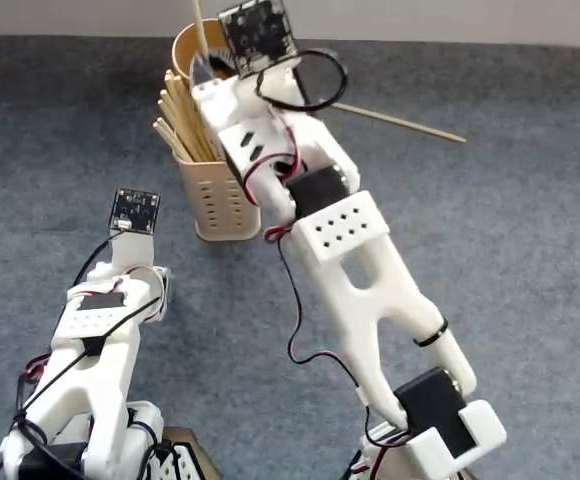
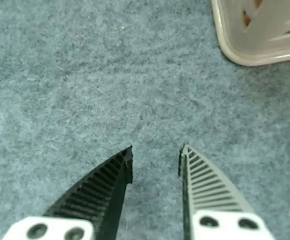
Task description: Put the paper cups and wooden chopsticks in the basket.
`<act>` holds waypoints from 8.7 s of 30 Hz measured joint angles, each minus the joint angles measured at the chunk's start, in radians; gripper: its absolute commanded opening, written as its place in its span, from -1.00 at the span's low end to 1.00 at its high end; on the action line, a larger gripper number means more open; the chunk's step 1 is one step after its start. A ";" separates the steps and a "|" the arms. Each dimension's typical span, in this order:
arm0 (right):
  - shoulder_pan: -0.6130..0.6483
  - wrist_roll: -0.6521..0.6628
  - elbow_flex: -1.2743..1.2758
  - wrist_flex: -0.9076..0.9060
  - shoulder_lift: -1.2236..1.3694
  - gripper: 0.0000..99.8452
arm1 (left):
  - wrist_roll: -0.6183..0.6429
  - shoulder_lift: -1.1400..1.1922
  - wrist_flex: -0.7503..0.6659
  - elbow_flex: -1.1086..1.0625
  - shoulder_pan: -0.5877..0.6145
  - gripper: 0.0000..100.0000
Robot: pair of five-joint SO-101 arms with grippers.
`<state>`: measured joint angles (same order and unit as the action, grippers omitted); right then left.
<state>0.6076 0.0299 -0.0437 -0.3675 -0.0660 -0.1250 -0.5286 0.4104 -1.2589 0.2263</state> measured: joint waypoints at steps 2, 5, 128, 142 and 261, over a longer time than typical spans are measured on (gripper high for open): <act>0.002 0.000 0.061 0.005 -0.011 -0.93 | 0.000 0.000 0.000 0.000 0.000 -0.64; 0.000 0.000 0.144 0.005 -0.077 -0.71 | 0.000 0.000 0.000 0.000 0.000 -0.64; 0.008 0.075 0.358 0.239 -0.089 -0.86 | -0.006 0.000 0.000 -0.002 0.000 -0.64; -0.005 0.074 0.298 0.221 -0.084 -0.98 | -0.006 0.000 0.000 -0.002 0.000 -0.64; -0.012 -0.089 0.196 0.133 -0.110 -0.99 | 0.221 0.000 -0.020 0.060 0.241 -0.64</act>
<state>0.5953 -0.0591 0.1527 -0.2340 -0.1765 0.0959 -0.5286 0.3905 -1.1991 0.4672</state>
